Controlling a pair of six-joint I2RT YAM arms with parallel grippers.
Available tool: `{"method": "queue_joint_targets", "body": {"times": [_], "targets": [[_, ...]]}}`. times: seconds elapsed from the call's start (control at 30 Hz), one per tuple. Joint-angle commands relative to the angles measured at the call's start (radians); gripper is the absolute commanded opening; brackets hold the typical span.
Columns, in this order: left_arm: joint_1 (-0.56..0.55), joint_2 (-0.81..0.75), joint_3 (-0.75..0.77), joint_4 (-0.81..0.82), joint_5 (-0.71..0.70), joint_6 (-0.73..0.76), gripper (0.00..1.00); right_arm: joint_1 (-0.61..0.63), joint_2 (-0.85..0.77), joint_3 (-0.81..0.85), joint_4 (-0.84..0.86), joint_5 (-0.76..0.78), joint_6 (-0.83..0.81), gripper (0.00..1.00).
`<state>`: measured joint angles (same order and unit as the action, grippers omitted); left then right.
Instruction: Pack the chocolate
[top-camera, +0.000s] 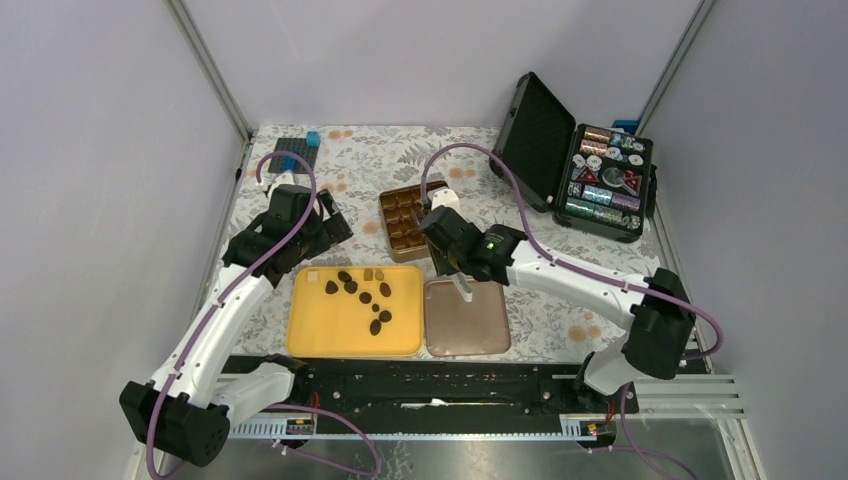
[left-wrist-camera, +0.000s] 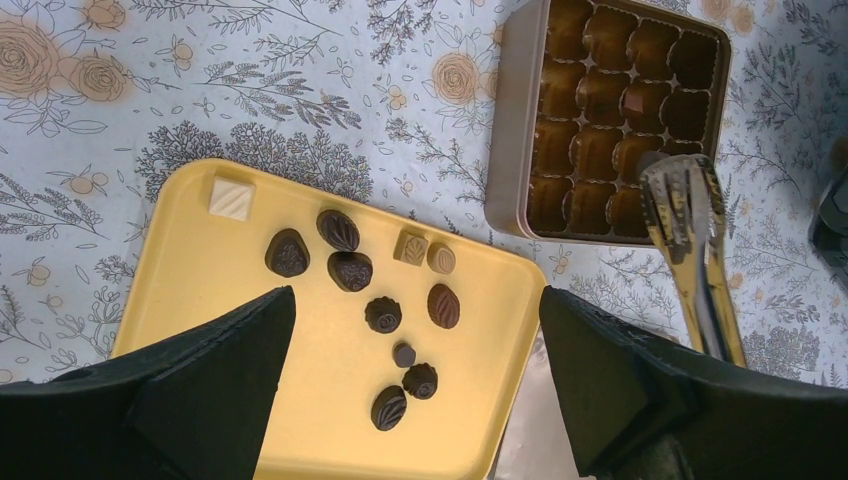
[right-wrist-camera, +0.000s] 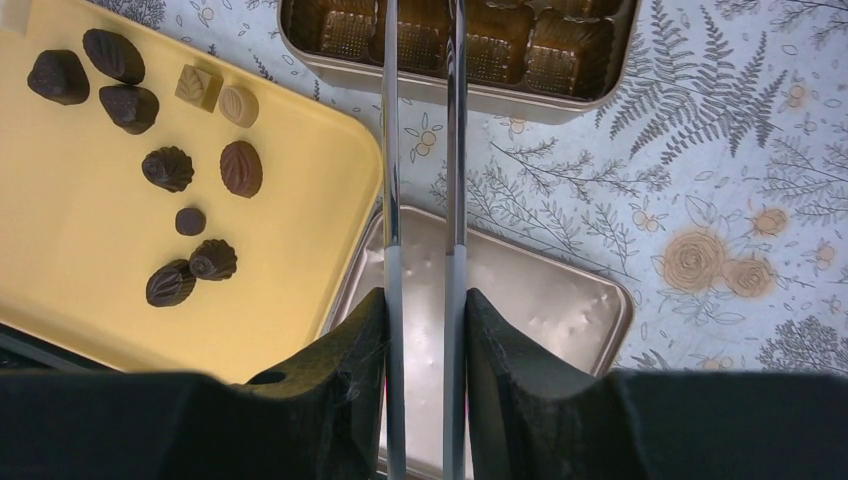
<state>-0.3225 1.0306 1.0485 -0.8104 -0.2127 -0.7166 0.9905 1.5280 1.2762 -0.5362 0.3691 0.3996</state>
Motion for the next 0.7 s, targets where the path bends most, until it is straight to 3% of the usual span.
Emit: {"method": "queue_joint_targets", "body": {"times": [0.0, 0.47, 0.67], "targets": [[0.003, -0.022, 0.005, 0.026, 0.0, -0.009, 0.99, -0.007, 0.028, 0.033, 0.088, -0.006, -0.025, 0.16], [0.004, -0.053, -0.003, 0.014, -0.004, -0.017, 0.99, -0.019, 0.128, 0.026, 0.124, -0.034, -0.009, 0.16], [0.004, -0.055, 0.005, 0.014, -0.008, -0.013, 0.99, -0.021, 0.151, 0.023, 0.126, -0.029, 0.003, 0.3]]}}
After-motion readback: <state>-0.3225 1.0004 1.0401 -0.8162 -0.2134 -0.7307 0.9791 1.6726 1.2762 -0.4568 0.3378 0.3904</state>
